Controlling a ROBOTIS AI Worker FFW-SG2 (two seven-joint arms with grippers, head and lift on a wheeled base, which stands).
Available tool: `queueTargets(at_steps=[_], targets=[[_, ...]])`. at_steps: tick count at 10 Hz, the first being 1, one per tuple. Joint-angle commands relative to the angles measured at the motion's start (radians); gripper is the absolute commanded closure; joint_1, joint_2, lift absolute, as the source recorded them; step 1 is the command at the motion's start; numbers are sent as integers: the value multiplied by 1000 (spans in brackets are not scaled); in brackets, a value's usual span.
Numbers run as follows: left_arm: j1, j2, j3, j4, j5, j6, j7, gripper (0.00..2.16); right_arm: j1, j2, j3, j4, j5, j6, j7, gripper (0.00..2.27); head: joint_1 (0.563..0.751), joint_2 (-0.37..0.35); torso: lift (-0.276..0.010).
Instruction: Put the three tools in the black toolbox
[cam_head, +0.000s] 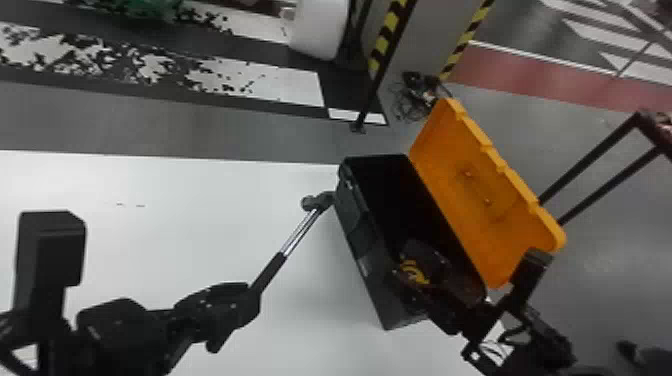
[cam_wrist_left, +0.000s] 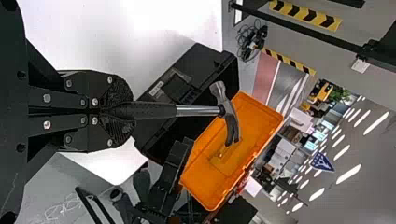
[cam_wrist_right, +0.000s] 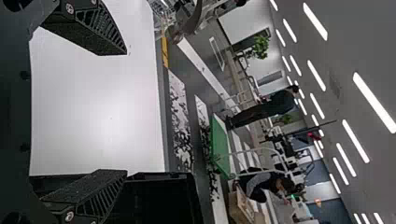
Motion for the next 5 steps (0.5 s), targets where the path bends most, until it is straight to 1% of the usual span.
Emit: queueTargets(at_steps=[1, 2, 3, 5], targets=[[2, 26, -2, 3, -1, -4, 0, 1737, -63, 0, -49, -4, -6, 207, 20, 103, 695, -350, -55], [2, 37, -6, 6, 0, -4, -1, 1737, -112, 0, -83, -9, -19, 361, 33, 103, 695, -350, -55], [2, 47, -9, 9, 5, -11, 0, 1737, -159, -5, -115, -19, -35, 545, 46, 103, 695, -350, -55], [0, 53, -11, 12, 13, -35, 2, 1737, -190, -17, -145, -55, -82, 720, 47, 103, 695, -350, -55]])
